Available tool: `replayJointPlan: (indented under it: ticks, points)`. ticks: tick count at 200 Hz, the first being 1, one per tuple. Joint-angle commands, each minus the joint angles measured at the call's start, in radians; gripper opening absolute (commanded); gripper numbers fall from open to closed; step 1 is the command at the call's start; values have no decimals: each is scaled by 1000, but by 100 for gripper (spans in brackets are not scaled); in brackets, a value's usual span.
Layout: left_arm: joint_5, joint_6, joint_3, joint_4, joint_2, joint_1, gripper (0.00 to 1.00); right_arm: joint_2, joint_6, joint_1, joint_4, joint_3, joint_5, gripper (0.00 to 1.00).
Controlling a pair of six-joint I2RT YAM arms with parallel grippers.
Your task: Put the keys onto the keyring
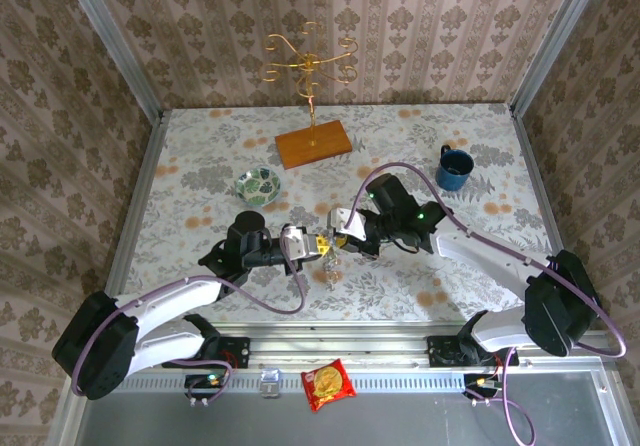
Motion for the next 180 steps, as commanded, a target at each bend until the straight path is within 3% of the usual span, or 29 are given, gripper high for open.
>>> replayJointPlan:
  ticks: [1, 58, 82, 106, 180]
  points:
    - [59, -14, 7, 71, -6, 8, 0, 11, 17, -6, 3, 16, -59, 0]
    - [65, -59, -15, 148, 16, 11, 0, -16, 61, -25, 62, -17, -104, 0]
    - [71, -83, -27, 185, 16, 21, 0, -56, 79, -33, 85, -56, -93, 16]
    - [84, -114, -37, 228, 17, 30, 0, -83, 103, -33, 116, -90, -113, 25]
    - [90, -233, -68, 413, 63, 38, 0, -51, 181, -20, 244, -122, -137, 28]
